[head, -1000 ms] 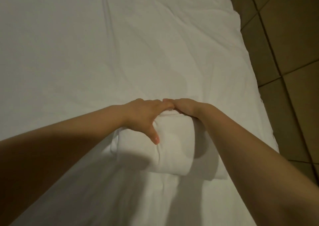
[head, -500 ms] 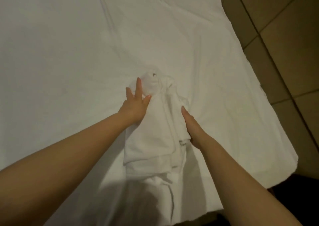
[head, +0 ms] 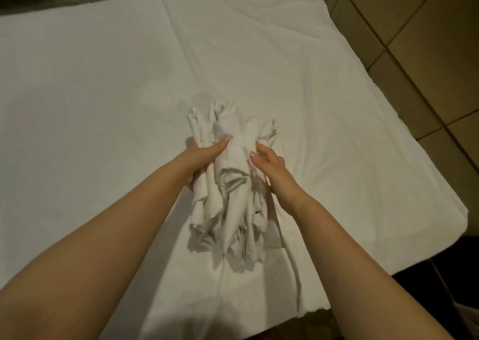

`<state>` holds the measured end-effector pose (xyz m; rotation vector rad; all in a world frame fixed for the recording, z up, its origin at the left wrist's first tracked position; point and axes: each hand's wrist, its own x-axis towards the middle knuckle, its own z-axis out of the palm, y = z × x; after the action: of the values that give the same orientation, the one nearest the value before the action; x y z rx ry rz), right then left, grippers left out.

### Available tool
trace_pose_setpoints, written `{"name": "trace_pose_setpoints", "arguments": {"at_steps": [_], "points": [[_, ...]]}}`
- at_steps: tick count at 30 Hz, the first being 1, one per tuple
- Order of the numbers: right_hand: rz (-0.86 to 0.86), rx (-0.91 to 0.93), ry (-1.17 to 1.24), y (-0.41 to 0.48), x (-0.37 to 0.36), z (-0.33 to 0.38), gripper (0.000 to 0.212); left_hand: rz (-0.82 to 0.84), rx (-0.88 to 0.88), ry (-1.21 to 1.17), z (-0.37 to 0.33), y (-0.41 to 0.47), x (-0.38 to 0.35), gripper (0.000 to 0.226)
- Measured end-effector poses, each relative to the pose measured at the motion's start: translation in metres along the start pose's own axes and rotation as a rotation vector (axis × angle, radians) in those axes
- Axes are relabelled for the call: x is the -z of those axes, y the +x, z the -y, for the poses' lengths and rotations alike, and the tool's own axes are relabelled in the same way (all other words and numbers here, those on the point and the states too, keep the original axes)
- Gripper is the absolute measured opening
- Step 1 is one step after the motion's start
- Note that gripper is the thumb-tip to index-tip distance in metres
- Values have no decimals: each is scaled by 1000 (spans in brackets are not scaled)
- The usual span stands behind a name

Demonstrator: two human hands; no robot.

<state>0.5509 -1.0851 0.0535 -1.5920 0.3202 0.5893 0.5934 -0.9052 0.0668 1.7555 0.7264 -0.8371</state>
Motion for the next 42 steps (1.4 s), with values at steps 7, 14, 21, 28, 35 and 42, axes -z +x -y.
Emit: {"name": "trace_pose_setpoints", "arguments": {"at_steps": [7,14,21,28,35,42], "points": [[-182,-193,377,29,-1,-11,136,-82,-100,394,-16,1,-9,129],[-228,-277,208,30,-12,2,133,-114,-216,531,10,-2,-22,104],[-296,-159,-349,22,-60,1,111,-44,-112,-45,-3,21,-3,101],[-196,-78,-192,20,-41,-4,103,-126,-118,104,4,29,1,107],[-180,-128,-11,18,-31,-13,104,-276,-165,317,14,19,-7,73],[-349,-107,144,16,-8,-22,60,-359,-280,335,37,-7,-10,44]]}}
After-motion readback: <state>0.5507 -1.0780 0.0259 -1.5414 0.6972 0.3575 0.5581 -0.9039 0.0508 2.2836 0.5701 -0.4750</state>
